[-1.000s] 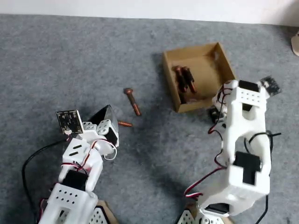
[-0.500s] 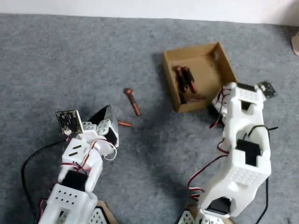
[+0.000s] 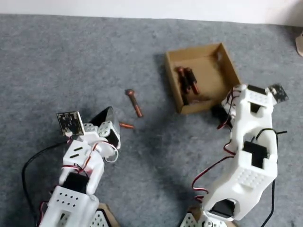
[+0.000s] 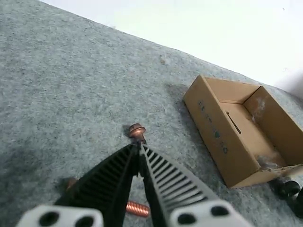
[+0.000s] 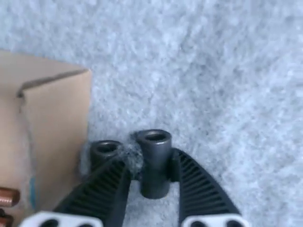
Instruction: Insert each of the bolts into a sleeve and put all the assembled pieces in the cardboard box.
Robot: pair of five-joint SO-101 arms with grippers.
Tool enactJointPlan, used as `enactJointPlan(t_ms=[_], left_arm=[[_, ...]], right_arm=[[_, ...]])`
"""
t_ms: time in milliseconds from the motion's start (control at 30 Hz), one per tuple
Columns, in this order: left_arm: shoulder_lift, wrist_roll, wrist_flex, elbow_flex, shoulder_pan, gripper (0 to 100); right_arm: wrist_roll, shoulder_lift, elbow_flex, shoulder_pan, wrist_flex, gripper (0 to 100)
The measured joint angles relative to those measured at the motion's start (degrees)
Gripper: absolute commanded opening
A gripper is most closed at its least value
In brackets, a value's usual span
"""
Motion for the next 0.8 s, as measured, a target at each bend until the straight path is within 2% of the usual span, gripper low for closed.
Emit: enactJointPlan(t_ms=[233,333,567,800], left_arm=[[0.0,0.3,0.0,0.0,0.0,2],[0.0,3.6,0.4,0.0,0.0,2],[0.0,12.1,16.3,-5.1,-0.2,2],[0.0,15.6,18.5,-6.1,-0.2,2]], right_arm=[[0.0,0.0,0.0,0.2,0.4,0.5],[0.0,0.1,-1.1,0.0,6.1,0.4],[0.0,-0.5,-5.9,-1.5,19.7,0.4],[0.0,-8.3,-5.9,-6.1,24.4,0.4]])
